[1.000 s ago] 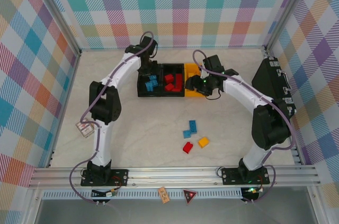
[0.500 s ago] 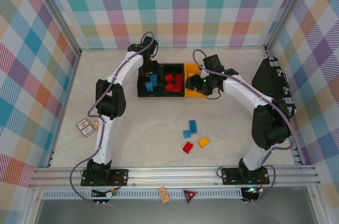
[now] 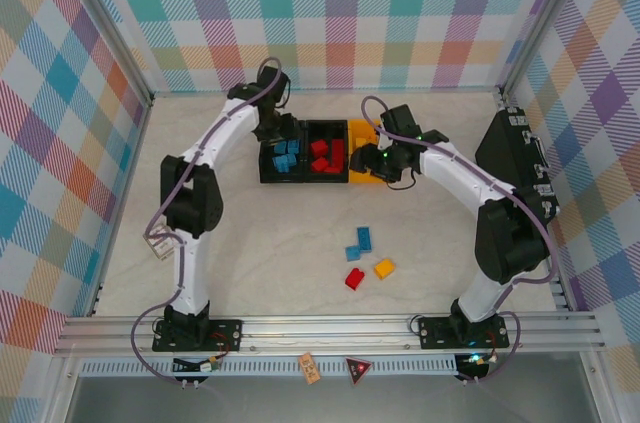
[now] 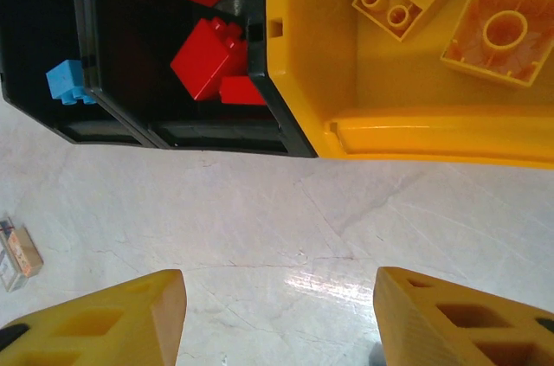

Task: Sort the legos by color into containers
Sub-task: Place the lego in the container, then pick up the lego from the center of the table.

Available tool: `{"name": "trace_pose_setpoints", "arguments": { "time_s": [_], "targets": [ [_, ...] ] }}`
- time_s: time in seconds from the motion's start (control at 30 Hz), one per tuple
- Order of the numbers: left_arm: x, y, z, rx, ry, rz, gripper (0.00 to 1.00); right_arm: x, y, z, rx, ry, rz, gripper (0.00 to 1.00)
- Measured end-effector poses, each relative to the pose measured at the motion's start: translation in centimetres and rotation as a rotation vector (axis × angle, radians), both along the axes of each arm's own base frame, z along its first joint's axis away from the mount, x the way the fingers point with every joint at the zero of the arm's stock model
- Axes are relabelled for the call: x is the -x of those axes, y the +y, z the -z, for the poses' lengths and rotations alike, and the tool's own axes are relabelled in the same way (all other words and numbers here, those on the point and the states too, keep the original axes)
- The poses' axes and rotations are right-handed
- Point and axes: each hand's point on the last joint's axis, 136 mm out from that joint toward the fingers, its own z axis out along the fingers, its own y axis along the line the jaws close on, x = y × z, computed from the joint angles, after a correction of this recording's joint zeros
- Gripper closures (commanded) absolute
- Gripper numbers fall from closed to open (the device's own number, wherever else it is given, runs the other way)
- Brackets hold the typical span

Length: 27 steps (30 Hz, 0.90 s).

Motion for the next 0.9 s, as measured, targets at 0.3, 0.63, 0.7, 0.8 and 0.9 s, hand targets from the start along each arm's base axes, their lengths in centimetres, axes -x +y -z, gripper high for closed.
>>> {"name": "trace_pose_setpoints", "arguments": {
  "time_s": [0.3, 0.63, 0.7, 0.8, 0.9],
  "targets": [
    [5.9, -0.6, -1.0, 0.143, -0.005, 0.048, 0.46, 3.2, -1.4, 0.0, 0.089, 0.017, -0.007, 0.40],
    [11.6, -1.9, 0.9, 0.228, 0.044, 0.105, 0.46, 6.9, -2.0, 3.2, 0.196, 0.097, -0.048, 0.40],
    [12.6, -2.2, 0.9, 0.233, 0.044, 0.120, 0.46, 7.4, -2.1, 3.7, 0.208, 0.111, -0.054, 0.40],
    [14.1, -2.7, 1.4, 0.234, 0.055, 0.143, 0.46, 8.1, -2.2, 4.4, 0.220, 0.126, -0.059, 0.40],
    [15.6, -3.2, 2.4, 0.224, 0.082, 0.166, 0.46, 8.6, -2.1, 4.8, 0.230, 0.137, -0.065, 0.40]
  ]
}}
